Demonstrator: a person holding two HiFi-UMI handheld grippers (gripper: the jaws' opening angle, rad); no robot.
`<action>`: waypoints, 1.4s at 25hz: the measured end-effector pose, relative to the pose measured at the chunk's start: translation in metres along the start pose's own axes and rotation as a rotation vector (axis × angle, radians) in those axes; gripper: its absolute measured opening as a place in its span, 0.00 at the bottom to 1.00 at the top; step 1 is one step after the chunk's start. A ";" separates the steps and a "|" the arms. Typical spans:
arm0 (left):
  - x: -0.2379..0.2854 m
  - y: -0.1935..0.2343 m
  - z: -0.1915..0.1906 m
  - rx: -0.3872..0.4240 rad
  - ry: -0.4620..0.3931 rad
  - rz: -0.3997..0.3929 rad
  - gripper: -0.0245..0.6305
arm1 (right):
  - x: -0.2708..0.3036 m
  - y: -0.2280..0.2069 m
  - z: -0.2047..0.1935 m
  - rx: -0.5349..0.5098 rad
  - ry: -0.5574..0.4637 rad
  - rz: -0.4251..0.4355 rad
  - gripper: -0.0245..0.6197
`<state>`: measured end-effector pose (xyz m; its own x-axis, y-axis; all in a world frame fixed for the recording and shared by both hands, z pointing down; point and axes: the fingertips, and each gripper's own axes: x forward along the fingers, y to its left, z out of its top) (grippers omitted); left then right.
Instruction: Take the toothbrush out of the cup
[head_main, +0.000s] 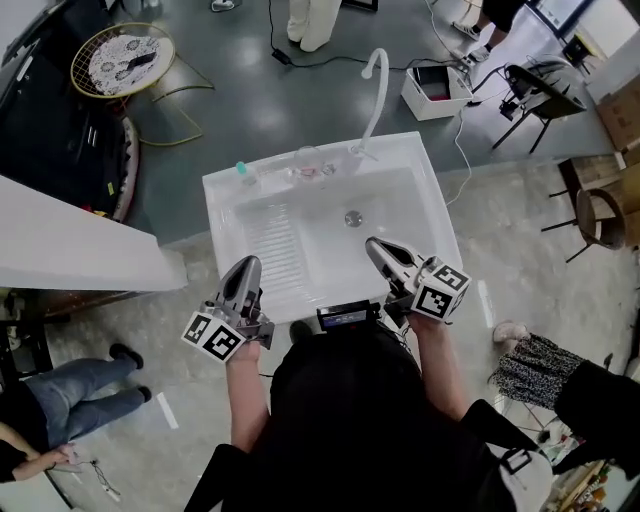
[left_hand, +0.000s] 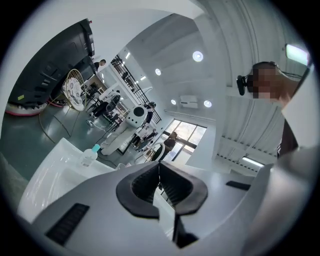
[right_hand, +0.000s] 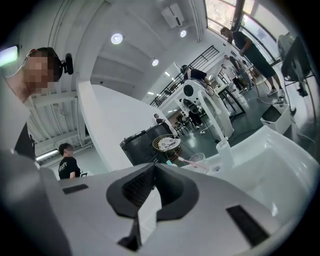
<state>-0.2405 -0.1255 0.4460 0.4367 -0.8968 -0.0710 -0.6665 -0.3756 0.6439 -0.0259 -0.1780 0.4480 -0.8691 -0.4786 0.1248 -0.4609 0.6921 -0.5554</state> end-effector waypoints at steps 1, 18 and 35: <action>0.011 0.001 -0.001 0.013 0.006 0.007 0.05 | 0.002 -0.009 0.008 0.000 -0.004 0.012 0.05; 0.136 0.068 -0.068 0.176 0.159 0.148 0.05 | 0.008 -0.106 0.039 0.112 -0.038 0.129 0.05; 0.231 0.141 -0.094 0.513 0.171 0.127 0.23 | -0.041 -0.105 0.047 0.053 -0.037 -0.107 0.05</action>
<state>-0.1762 -0.3636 0.5920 0.3971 -0.9077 0.1352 -0.9104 -0.3710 0.1831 0.0668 -0.2567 0.4625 -0.8077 -0.5686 0.1560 -0.5400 0.6071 -0.5830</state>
